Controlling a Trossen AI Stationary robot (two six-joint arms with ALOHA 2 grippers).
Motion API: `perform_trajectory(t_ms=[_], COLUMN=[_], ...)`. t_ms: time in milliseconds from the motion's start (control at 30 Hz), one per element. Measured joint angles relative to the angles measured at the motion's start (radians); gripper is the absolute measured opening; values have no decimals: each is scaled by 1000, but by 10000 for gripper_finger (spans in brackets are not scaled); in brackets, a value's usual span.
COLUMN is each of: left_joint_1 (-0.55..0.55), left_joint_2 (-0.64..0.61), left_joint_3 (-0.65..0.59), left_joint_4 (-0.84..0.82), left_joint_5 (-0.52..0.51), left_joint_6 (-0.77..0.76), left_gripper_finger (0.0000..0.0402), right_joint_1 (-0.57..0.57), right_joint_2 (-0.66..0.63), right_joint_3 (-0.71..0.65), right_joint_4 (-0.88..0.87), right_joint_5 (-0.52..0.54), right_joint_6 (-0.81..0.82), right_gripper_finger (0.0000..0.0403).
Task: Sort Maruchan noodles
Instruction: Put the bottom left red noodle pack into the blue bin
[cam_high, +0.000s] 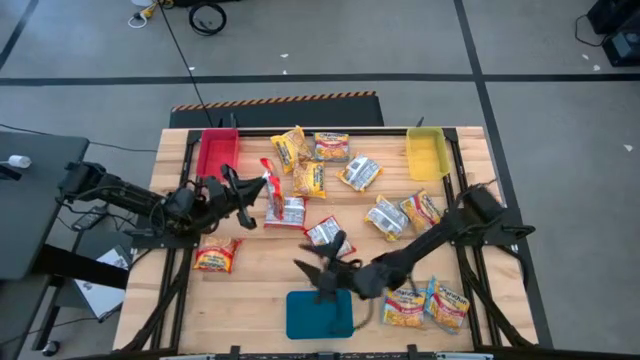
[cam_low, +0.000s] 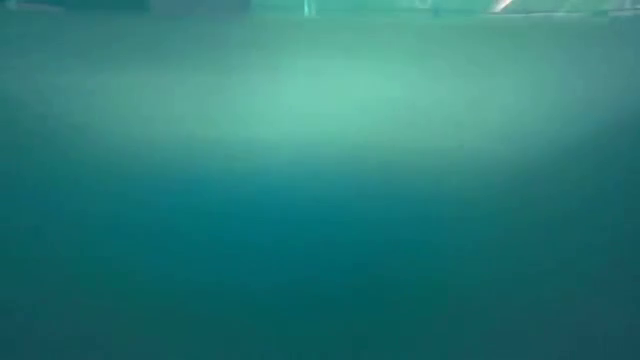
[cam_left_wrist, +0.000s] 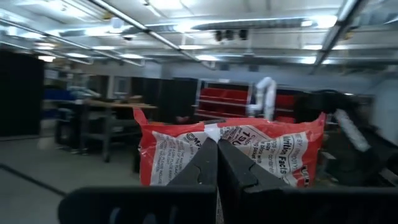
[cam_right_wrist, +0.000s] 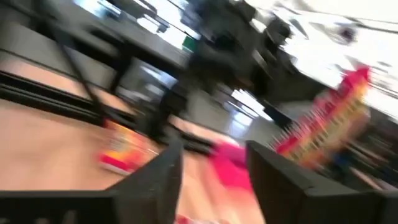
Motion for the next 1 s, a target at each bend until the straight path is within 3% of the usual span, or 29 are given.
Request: perform_trajectory(t_ms=[100, 367, 533, 700, 833, 1000], left_joint_1=[0, -1, -1, -11, -25, -51], left_joint_2=[0, 0, 0, 0, 0, 0], left_joint_3=[0, 0, 0, 0, 0, 0], left_joint_4=[-7, -75, -83, -83, -83, -83], left_joint_5=[-43, -116, -116, -117, -113, -114], left_joint_6=[3, -92, -102, -97, -94, -85], left_gripper_finger=[0, 0, 0, 0, 0, 0], right_joint_1=[-31, -109, -137, -166, -186, -209], right_joint_2=[93, 284, 337, 335, 332, 330], right_joint_3=[87, 309, 415, 435, 435, 435], right_joint_4=[38, 42, 44, 140, 284, 299], right_joint_5=[128, 140, 232, 334, 342, 328], right_joint_6=[2, -1, 9, 31, 37, 148], right_gripper_finger=[241, 299, 306, 305, 305, 304])
